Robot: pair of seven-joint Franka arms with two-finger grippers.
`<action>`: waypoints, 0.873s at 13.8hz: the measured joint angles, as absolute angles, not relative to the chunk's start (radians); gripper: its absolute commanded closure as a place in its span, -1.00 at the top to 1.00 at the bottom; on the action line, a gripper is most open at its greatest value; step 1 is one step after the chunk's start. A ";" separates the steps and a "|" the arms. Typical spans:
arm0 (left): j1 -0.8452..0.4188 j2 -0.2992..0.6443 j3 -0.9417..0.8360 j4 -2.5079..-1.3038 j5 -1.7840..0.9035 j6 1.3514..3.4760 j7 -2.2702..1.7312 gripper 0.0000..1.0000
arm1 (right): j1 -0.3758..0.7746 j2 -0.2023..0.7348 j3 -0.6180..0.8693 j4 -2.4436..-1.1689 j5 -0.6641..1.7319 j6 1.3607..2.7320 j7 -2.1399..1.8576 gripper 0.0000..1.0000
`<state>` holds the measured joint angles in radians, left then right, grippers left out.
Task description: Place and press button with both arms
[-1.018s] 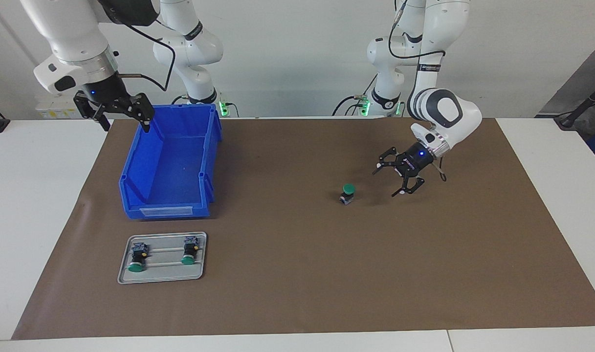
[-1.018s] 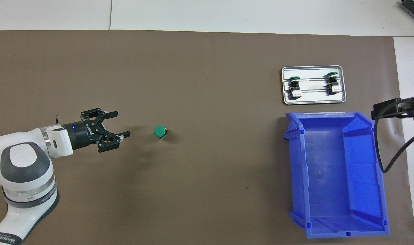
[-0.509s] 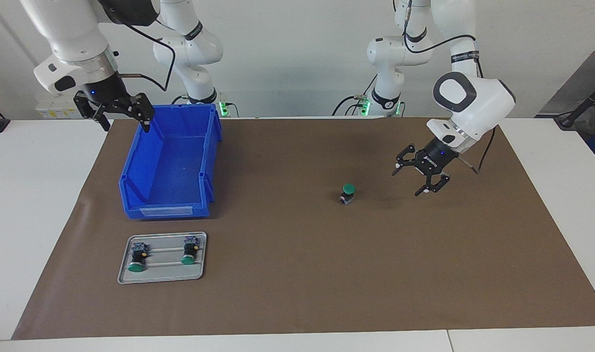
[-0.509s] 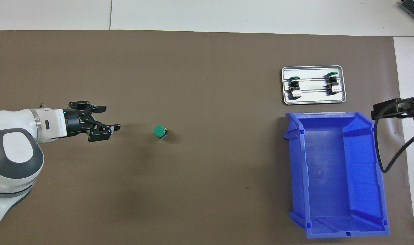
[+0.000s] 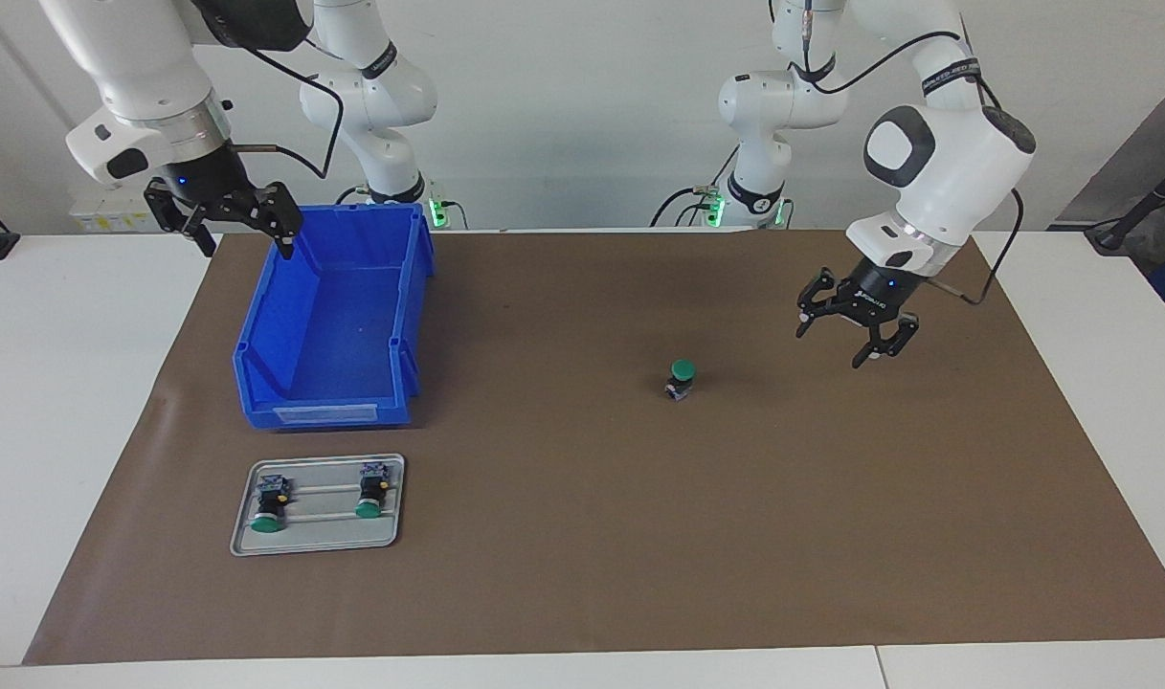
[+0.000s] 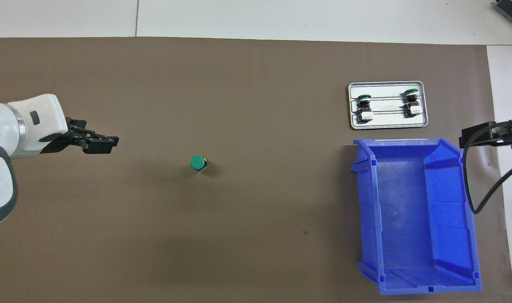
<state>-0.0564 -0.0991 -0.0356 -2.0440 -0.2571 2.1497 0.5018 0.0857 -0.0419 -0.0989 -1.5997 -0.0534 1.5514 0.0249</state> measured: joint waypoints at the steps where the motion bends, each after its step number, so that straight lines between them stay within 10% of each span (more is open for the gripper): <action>1: -0.056 -0.105 -0.035 -2.044 -0.233 2.145 0.469 1.00 | 0.086 -0.042 -0.099 -1.600 -0.053 1.551 0.025 1.00; 12: -0.046 -0.122 -0.031 -2.009 -0.161 2.001 0.202 1.00 | 0.086 -0.042 -0.099 -1.600 -0.053 1.551 0.025 1.00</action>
